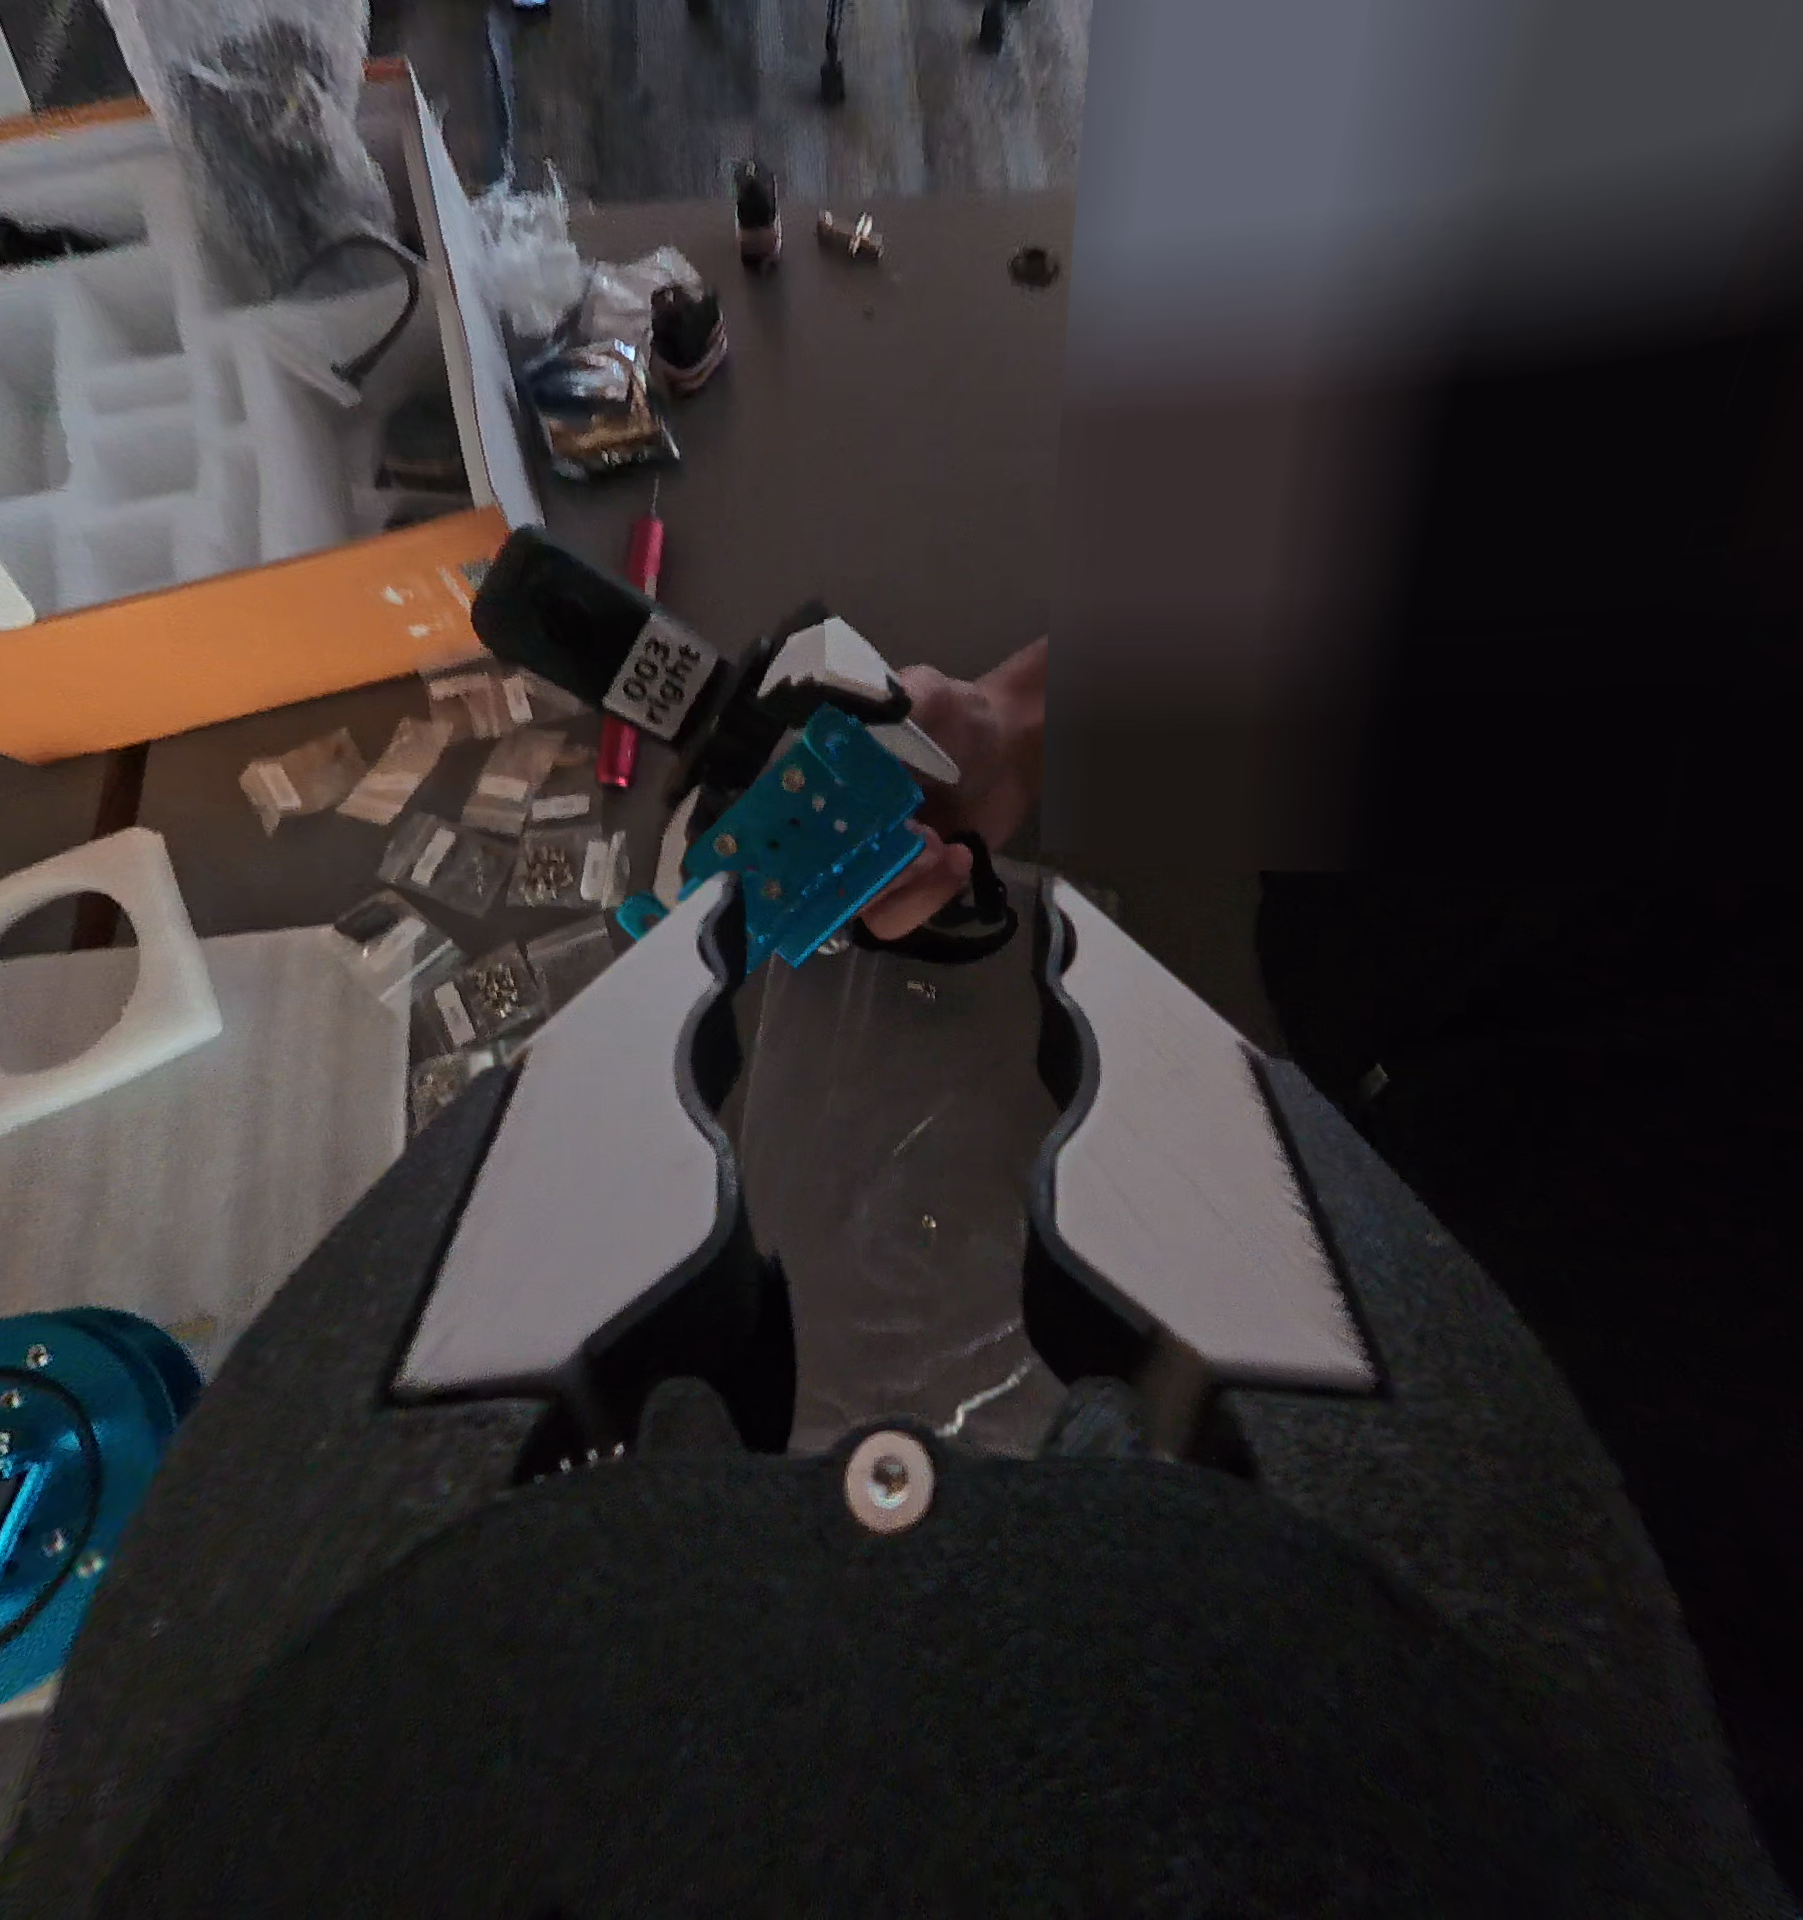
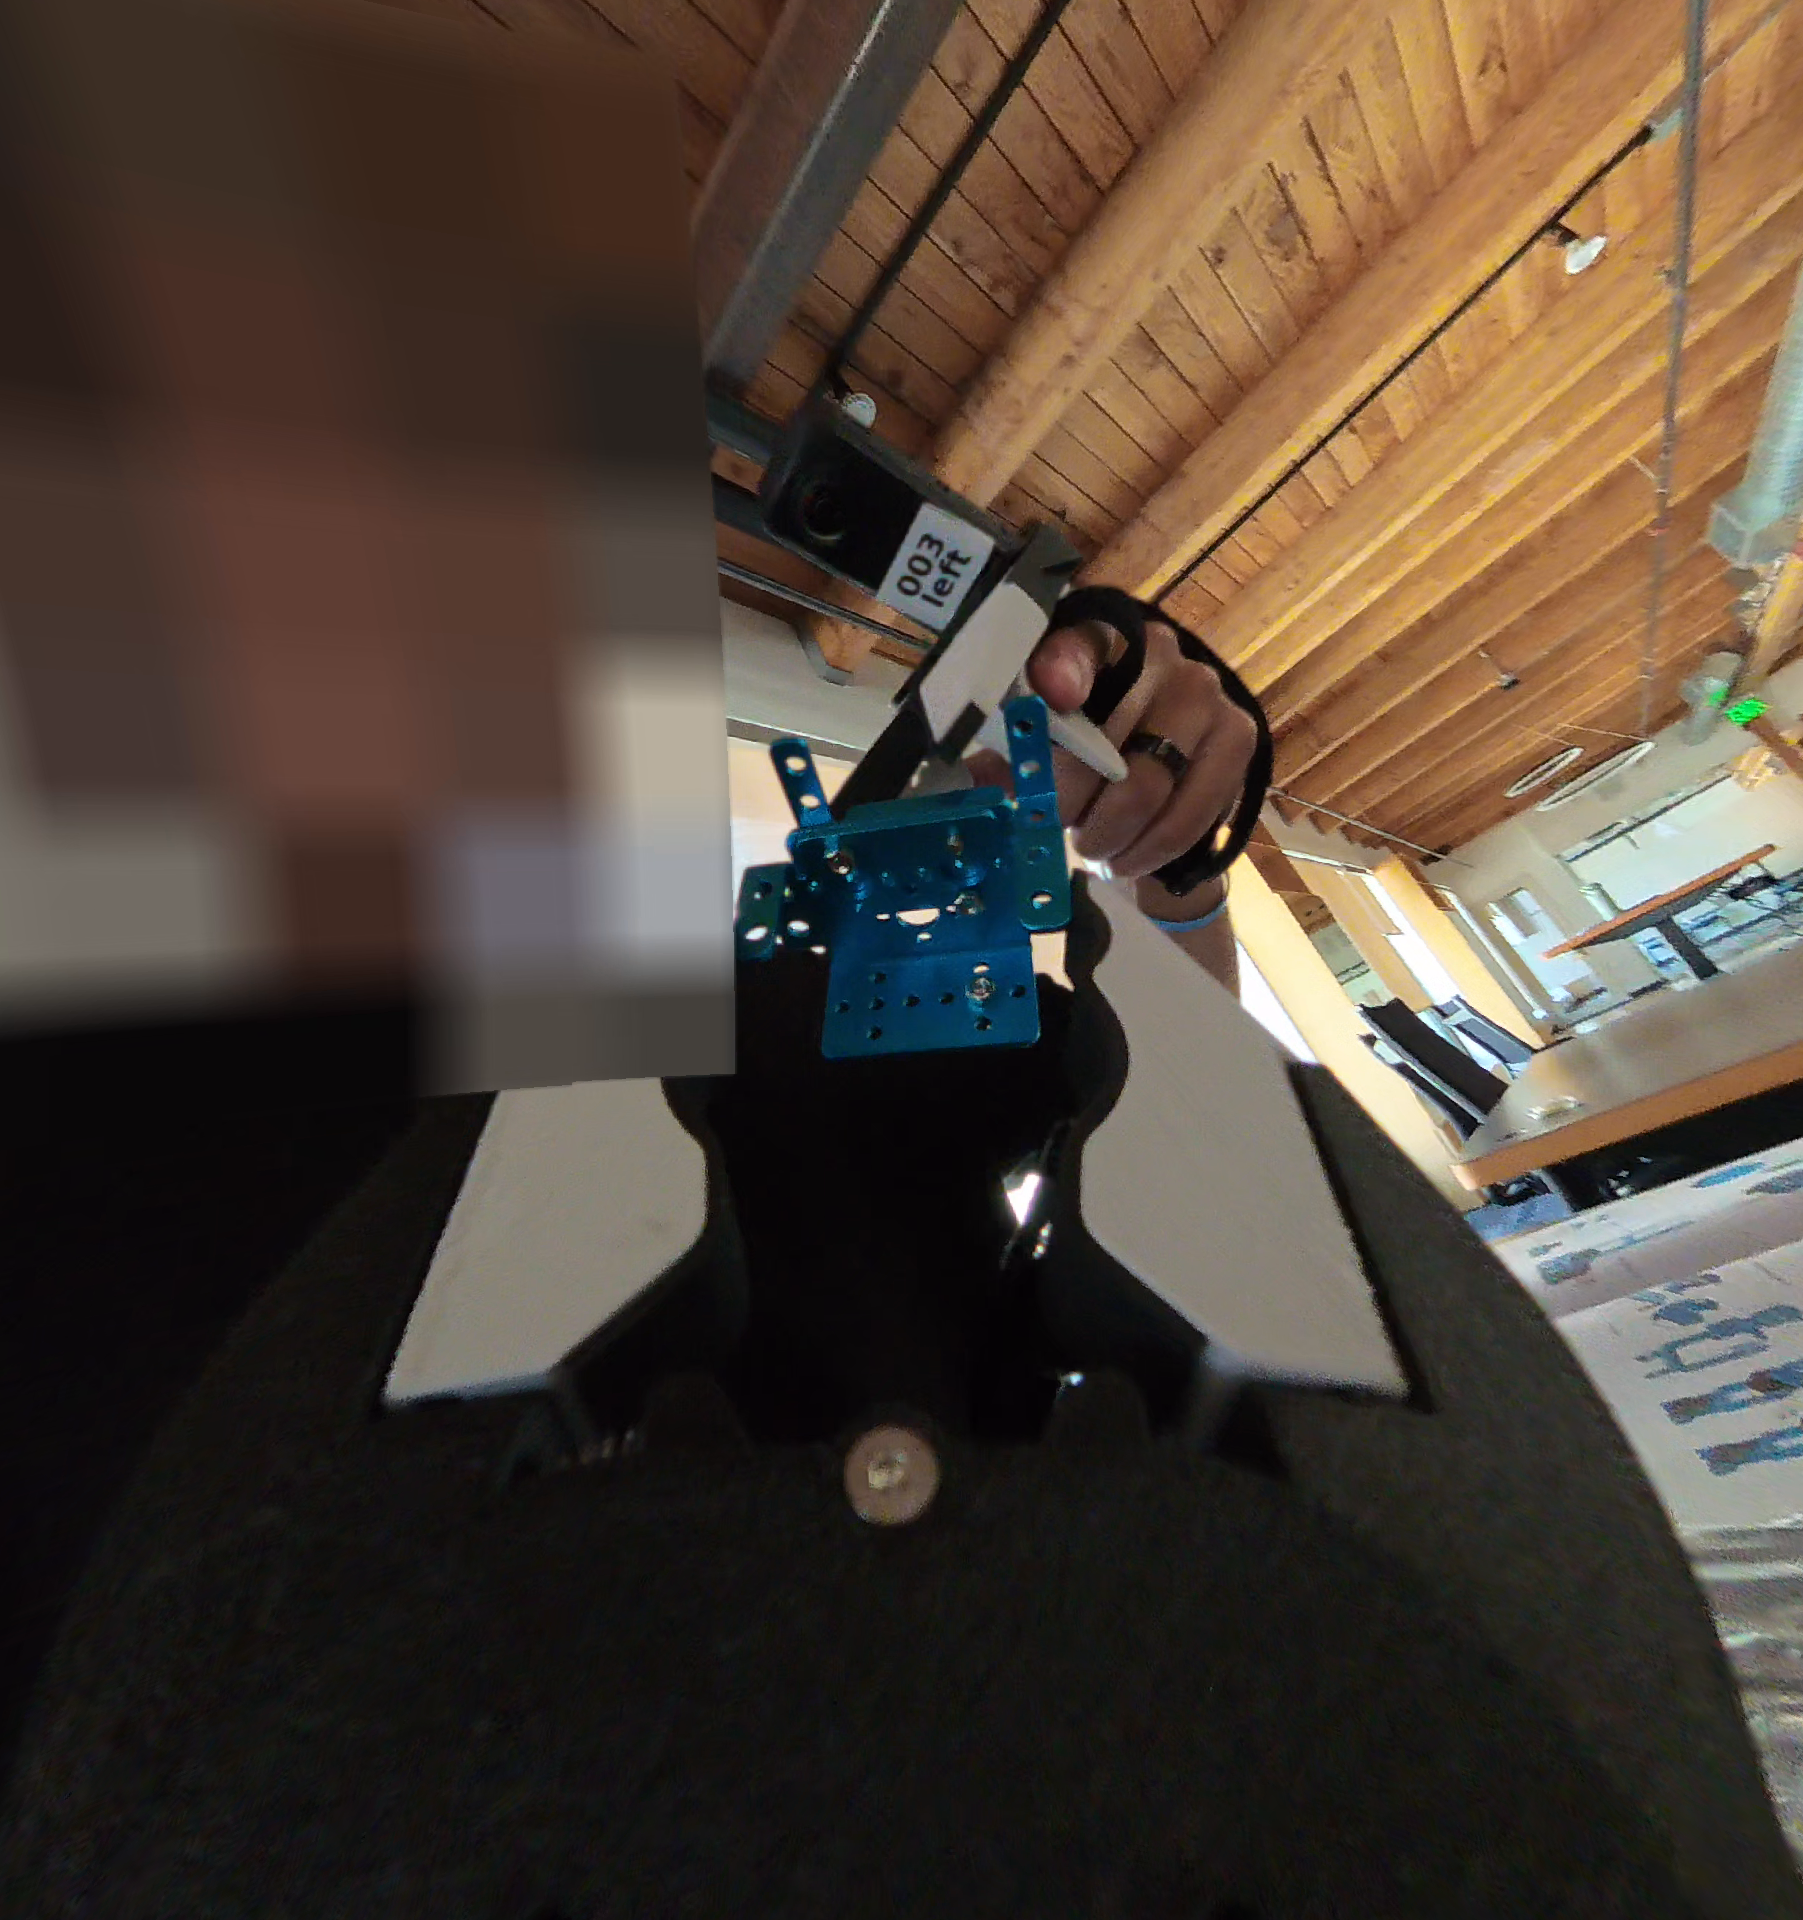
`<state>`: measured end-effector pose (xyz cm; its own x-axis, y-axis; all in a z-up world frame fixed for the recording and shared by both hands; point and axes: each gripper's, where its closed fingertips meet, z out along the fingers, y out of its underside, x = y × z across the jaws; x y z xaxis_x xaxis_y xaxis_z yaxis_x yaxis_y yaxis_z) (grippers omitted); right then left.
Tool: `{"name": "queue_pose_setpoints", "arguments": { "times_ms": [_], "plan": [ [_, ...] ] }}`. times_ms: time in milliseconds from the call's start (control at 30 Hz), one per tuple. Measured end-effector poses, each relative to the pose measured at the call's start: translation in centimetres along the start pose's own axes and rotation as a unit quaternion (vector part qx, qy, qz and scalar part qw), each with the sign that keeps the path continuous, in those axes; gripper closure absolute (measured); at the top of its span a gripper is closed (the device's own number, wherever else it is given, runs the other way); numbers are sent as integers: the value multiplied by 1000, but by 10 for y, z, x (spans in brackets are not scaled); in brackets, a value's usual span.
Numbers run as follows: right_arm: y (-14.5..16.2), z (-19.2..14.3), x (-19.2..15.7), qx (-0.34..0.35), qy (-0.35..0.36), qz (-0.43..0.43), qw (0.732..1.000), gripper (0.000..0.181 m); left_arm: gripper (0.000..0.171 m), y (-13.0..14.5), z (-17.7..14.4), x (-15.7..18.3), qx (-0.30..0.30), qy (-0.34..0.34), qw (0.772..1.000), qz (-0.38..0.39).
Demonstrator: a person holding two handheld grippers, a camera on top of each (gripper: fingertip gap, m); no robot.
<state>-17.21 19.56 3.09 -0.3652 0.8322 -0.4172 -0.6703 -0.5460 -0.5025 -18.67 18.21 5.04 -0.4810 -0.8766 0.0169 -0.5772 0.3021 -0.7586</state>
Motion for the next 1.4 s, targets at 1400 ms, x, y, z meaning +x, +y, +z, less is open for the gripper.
{"name": "queue_pose_setpoints", "arguments": {
  "times_ms": [1400],
  "plan": [
    [133, -60, 167, -535, 381, -130, 743, 117, 120, 217, 45, -9, 57, -128, 982, -124]
  ]
}}
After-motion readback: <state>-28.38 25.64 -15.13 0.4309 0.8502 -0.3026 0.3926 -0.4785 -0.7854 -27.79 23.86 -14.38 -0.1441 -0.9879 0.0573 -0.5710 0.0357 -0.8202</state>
